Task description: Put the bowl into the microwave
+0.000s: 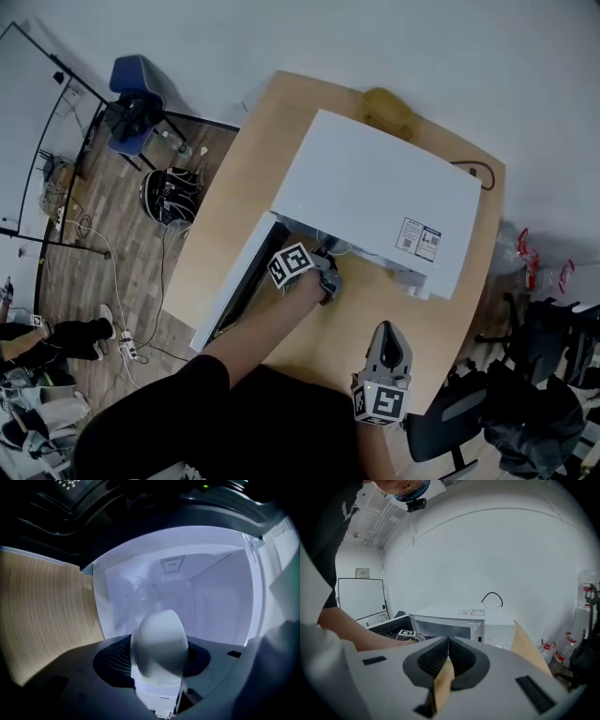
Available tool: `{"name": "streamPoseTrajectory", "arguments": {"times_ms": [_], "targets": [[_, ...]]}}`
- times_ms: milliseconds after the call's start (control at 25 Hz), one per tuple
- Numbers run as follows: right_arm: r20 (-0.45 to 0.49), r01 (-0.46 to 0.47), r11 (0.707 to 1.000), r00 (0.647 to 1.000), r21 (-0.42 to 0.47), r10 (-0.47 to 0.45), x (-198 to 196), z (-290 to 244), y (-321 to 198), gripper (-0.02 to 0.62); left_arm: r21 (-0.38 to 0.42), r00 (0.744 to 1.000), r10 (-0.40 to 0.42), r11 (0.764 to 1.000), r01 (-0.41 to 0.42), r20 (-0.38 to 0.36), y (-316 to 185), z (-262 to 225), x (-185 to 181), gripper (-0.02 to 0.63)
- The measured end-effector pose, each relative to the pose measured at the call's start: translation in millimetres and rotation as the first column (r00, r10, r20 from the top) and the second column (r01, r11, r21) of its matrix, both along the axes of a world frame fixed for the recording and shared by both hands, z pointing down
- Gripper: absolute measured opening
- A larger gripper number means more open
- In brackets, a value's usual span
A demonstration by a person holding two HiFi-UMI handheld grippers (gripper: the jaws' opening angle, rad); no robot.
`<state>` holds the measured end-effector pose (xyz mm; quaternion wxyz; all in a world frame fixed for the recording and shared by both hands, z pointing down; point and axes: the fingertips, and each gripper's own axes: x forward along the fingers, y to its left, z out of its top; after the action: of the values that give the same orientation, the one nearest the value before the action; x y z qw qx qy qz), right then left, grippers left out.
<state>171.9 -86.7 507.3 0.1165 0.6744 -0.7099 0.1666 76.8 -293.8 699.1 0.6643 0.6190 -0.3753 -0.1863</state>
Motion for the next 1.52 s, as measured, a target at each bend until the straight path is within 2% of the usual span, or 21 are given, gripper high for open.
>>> {"name": "streamPoseTrajectory", "arguments": {"times_ms": [240,640,680,920,1200,1240,1280,1320,1520], "targets": [[0.006,0.009,1.0,1.0,0.003,-0.009,-4,-2,4,0.061,-0.001,0.99,0.054,0.999,-0.054,0.133,1,-2,4,0.216],[0.013,-0.01,1.0,1.0,0.027,0.009,4,-8,12,0.061,-0.036,0.977,0.034,0.999,-0.027,0.21,2,2,1,0.216],[0.014,-0.011,1.0,1.0,0.027,0.011,5,-8,13,0.061,-0.046,0.976,0.027,0.999,-0.017,0.216,3,5,-1,0.24],[0.024,-0.005,1.0,1.0,0.026,0.004,5,-6,14,0.061,-0.068,0.981,0.015,0.998,-0.002,0.195,3,8,-3,0.242],[0.034,0.008,1.0,0.999,0.029,-0.009,-1,-7,16,0.061,-0.067,0.959,0.045,0.997,-0.028,0.279,3,7,-6,0.253],[0.035,0.008,1.0,0.999,0.029,-0.009,-1,-7,16,0.061,-0.062,0.956,0.044,0.998,-0.027,0.289,2,6,-7,0.244],[0.035,0.01,1.0,0.999,0.03,-0.011,-1,-7,17,0.061,-0.058,0.954,0.043,0.998,-0.027,0.297,2,4,-8,0.195],[0.034,0.011,0.999,0.999,0.031,-0.012,0,-8,17,0.061,-0.057,0.953,0.043,0.998,-0.027,0.3,2,3,-7,0.195],[0.029,0.0,1.0,1.0,0.029,-0.001,4,-8,18,0.061,-0.039,0.976,0.009,0.999,0.0,0.22,-5,-5,-1,0.192]]}}
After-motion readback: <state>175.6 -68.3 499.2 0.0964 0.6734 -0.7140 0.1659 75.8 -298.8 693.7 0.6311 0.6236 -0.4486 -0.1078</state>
